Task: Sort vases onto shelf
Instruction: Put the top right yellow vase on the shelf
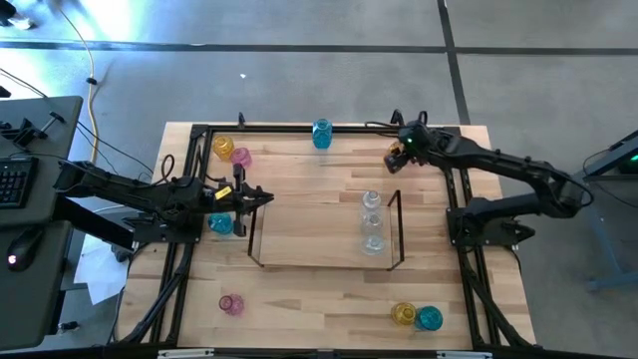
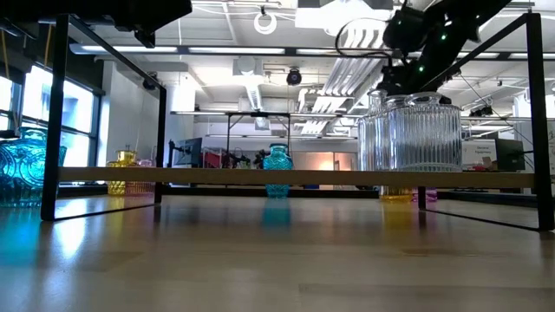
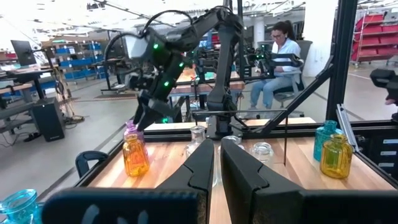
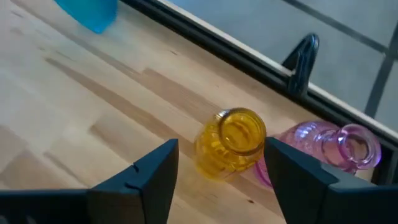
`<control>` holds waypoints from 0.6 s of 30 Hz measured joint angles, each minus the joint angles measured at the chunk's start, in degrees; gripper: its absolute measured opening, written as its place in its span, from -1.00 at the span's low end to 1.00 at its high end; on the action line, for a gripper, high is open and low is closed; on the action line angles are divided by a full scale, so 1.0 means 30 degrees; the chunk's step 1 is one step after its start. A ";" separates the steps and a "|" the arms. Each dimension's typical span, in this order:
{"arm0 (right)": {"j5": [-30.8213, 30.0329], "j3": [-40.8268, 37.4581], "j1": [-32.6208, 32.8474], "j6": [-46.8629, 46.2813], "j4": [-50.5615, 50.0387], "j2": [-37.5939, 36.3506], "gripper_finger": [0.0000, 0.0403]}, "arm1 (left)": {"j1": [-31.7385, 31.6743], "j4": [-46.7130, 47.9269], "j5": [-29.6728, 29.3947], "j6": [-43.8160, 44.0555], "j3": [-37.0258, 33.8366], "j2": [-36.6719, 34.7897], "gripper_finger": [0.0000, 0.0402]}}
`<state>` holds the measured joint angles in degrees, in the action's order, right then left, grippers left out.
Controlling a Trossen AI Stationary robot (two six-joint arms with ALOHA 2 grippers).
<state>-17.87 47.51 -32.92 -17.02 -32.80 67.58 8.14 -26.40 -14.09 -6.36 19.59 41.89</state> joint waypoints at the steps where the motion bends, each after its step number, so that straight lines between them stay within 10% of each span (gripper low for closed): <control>1: 0.0007 0.0000 -0.0161 -0.0148 -0.0006 0.0216 0.10 | 0.0000 0.0003 0.0000 -0.0081 0.0000 0.0000 -0.91; 18: 0.0196 0.0007 -0.1140 -0.0327 0.0439 0.1650 0.10 | 0.0000 -0.0004 0.0000 -0.0330 0.0000 0.0000 -0.91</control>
<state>-17.28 47.53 -36.34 -18.00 -31.48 72.53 8.14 -26.41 -14.09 -7.35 19.59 41.89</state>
